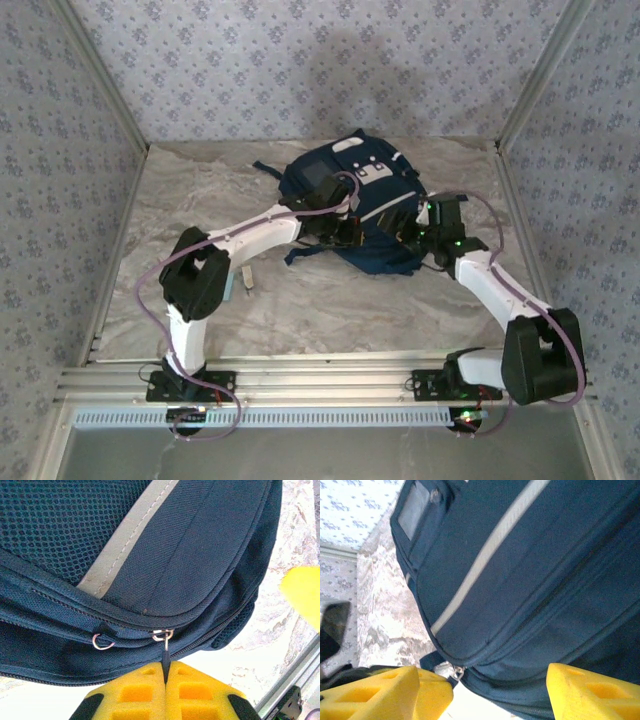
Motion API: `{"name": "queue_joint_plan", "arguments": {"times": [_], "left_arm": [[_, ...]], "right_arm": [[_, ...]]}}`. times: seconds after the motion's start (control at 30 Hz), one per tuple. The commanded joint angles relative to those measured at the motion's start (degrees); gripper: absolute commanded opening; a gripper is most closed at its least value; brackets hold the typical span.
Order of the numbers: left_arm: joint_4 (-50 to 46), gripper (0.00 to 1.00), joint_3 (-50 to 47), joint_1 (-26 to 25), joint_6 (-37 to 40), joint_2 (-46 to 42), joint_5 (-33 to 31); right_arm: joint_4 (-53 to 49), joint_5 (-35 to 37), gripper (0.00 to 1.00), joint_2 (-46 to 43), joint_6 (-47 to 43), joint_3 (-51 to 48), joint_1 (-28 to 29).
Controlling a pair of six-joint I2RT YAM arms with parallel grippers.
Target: Pack books, pencil case, and school supplies into a backpack
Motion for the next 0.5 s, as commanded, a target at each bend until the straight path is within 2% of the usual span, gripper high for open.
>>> {"name": "queue_joint_plan", "arguments": {"times": [0.0, 0.17, 0.23, 0.27, 0.33, 0.37, 0.4, 0.47], "left_arm": [[3.8, 0.00, 2.5, -0.6, -1.3, -0.6, 2.4], [4.5, 0.00, 2.2, -1.2, -1.0, -2.2, 3.0], [4.5, 0.00, 1.8, -1.3, -0.4, -2.9, 3.4], [4.5, 0.00, 1.6, -1.4, -0.3, -3.2, 3.4], [4.3, 0.00, 0.8, -1.3, 0.1, -3.9, 3.2], [4.2, 0.00, 0.3, -1.3, 0.4, -4.2, 2.8], [4.0, 0.00, -0.2, -1.0, 0.7, -4.5, 2.2], [3.5, 0.00, -1.0, -0.2, 1.4, -4.8, 1.1]], "right_arm": [[6.3, 1.3, 0.69, 3.0, 6.5, -0.5, 2.1], [12.7, 3.7, 0.68, 10.2, 9.2, -0.2, 2.9], [16.0, 4.6, 0.63, 13.2, 10.4, -0.2, 2.7], [17.1, 4.6, 0.55, 14.3, 10.7, 0.0, 2.6], [19.5, 5.4, 0.22, 15.6, 11.6, -0.4, 2.7], [19.9, 6.1, 0.12, 15.7, 11.7, -0.8, 2.8], [19.6, 6.9, 0.04, 15.5, 11.4, -1.1, 2.8], [18.2, 8.2, 0.00, 14.6, 10.3, -1.7, 2.9]]}}
